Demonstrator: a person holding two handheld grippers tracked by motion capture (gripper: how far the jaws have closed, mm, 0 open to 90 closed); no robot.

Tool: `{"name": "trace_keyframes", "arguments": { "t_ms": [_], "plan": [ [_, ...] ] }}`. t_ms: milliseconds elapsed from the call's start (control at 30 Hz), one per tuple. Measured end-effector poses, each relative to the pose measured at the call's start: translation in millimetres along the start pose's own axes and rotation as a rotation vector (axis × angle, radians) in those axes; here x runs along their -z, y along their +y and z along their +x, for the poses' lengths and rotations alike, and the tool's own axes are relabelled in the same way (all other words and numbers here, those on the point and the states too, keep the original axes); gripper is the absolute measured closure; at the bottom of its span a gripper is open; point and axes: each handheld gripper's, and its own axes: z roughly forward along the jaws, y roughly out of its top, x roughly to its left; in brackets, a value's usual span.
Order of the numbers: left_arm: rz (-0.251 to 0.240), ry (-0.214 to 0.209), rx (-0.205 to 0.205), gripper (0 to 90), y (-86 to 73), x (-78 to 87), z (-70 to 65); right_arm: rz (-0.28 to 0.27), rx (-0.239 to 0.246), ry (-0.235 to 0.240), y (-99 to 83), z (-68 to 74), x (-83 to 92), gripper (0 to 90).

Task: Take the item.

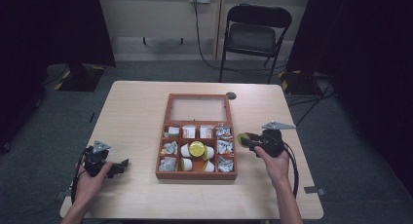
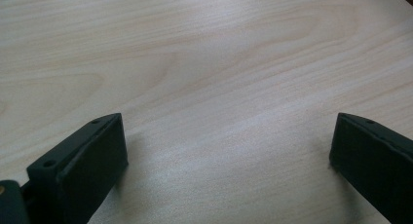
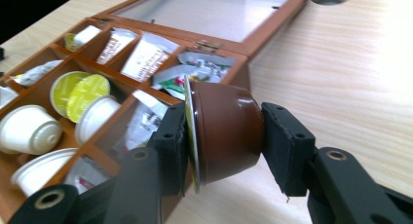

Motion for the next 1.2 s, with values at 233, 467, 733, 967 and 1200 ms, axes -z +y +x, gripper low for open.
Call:
{"name": "trace_keyframes", "arguments": {
  "t_ms": [233,467,733,967,1200],
  "plan": [
    [0.000,0.000,0.000,0.0,0.0,0.0,0.0,0.007,-0.027,-0.018,-5.9,-10.4,-1.8,54.5],
    [0.000,0.000,0.000,0.0,0.0,0.0,0.0,0.038,-0.016,-0.032,-8.9,-9.9,-12.0,54.4],
    [0.000,0.000,0.001,0.0,0.0,0.0,-0.1,0.108,0.000,-0.050,-18.2,-10.2,-27.9,54.3],
    [0.000,0.000,0.000,0.0,0.0,0.0,0.0,0.137,0.004,-0.084,-23.4,-14.8,-31.4,54.1],
    [0.000,0.000,0.000,0.0,0.0,0.0,0.0,0.155,-0.001,-0.114,-27.7,-19.8,-33.6,53.5]
  ]
}}
